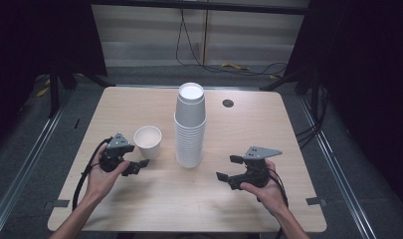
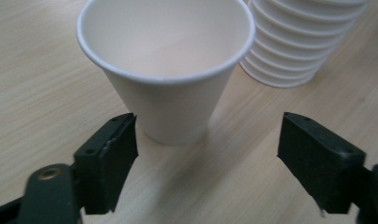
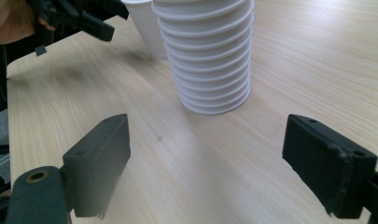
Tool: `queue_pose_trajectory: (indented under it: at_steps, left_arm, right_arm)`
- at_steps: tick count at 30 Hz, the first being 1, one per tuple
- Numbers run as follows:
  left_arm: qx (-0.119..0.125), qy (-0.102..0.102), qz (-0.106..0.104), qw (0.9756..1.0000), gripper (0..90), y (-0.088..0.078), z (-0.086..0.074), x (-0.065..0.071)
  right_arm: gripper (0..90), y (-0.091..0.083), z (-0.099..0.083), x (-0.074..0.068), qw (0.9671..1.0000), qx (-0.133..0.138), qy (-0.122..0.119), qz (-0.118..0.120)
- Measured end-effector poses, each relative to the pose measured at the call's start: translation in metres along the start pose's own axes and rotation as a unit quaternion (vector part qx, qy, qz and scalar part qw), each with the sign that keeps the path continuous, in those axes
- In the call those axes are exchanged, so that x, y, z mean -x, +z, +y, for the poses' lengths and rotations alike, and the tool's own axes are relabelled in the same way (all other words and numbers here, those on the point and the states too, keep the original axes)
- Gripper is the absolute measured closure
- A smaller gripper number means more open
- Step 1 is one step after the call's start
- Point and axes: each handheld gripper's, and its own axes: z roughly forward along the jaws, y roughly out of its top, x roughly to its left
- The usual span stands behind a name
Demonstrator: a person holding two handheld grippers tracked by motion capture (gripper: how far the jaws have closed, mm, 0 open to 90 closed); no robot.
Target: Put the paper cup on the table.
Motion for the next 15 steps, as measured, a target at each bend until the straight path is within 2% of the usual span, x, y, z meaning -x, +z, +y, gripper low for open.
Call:
queue_pose_trajectory:
  at_steps: [1, 3, 5, 7, 8, 9, 10, 12, 15]
  left_arm:
    - [0.008, 0.000, -0.008, 0.9999, 20.6, -0.002, -0.003, 0.005]
    - [0.013, -0.001, -0.010, 0.9999, 20.4, -0.003, -0.004, 0.007]
    - [0.026, -0.012, -0.024, 0.9993, 19.5, -0.005, -0.006, 0.012]
    - [0.031, -0.013, -0.039, 0.9987, 19.3, -0.006, -0.007, 0.016]
    - [0.040, -0.029, -0.056, 0.9972, 19.1, -0.006, -0.010, 0.019]
    - [0.040, -0.029, -0.056, 0.9972, 19.1, -0.006, -0.010, 0.019]
    - [0.050, -0.039, -0.060, 0.9961, 19.1, -0.006, -0.014, 0.023]
    - [0.051, -0.036, -0.060, 0.9963, 19.1, -0.006, -0.015, 0.024]
    - [0.051, -0.038, -0.069, 0.9956, 19.1, -0.005, -0.019, 0.029]
  right_arm:
    - [15.3, -0.001, 0.000, -0.001, 1.0000, 0.003, 0.002, -0.001]
    - [15.2, -0.001, 0.000, -0.001, 1.0000, 0.005, 0.003, -0.003]
    - [15.1, -0.003, -0.001, -0.001, 1.0000, 0.007, 0.004, -0.005]
    - [16.0, -0.004, -0.003, -0.002, 0.9999, 0.010, 0.006, -0.011]
    - [16.1, -0.005, -0.005, -0.002, 0.9998, 0.011, 0.012, -0.011]
    - [16.1, -0.005, -0.005, -0.002, 0.9998, 0.011, 0.012, -0.011]
    - [16.2, -0.005, -0.006, -0.003, 0.9998, 0.011, 0.013, -0.011]
    - [16.2, -0.005, -0.006, -0.003, 0.9998, 0.011, 0.015, -0.012]
    - [16.2, -0.006, -0.009, -0.006, 0.9997, 0.009, 0.019, -0.012]
